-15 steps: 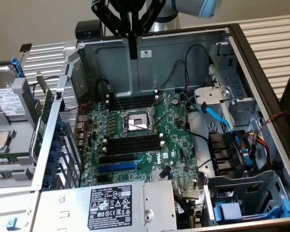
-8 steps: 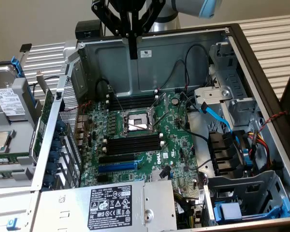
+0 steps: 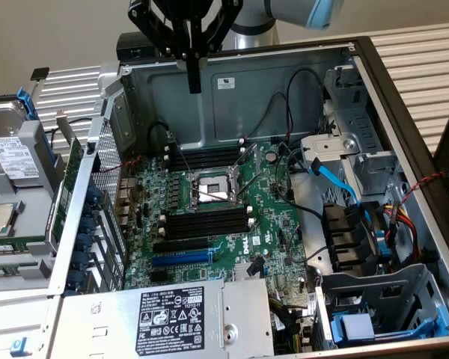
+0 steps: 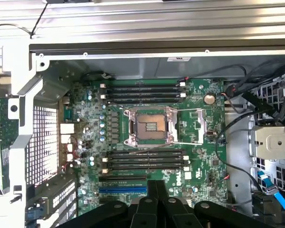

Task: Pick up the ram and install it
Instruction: 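Reach for the ram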

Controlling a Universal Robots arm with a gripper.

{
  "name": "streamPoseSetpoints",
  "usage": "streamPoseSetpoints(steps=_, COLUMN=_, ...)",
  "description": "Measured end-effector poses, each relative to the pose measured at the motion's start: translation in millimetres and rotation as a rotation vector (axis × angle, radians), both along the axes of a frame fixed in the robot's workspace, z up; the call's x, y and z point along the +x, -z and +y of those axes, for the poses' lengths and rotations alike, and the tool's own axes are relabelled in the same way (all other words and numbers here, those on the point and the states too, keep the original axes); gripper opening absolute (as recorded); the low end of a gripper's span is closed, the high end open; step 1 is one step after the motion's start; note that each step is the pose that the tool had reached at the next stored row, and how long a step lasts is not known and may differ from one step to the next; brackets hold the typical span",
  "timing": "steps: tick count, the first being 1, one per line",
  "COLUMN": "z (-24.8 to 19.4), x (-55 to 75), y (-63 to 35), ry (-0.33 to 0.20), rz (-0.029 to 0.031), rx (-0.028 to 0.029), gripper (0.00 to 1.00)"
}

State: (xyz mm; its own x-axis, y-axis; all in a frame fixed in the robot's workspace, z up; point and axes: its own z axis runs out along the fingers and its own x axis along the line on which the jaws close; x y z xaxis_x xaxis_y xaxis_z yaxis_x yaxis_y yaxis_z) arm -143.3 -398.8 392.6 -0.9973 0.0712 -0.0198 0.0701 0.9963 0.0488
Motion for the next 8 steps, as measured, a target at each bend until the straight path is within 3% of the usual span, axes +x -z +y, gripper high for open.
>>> streamPoseSetpoints(steps=8, z=0.0, x=-34.7, y=0.0, ry=0.0, rz=-0.0001, rx=0.0, gripper=0.11)
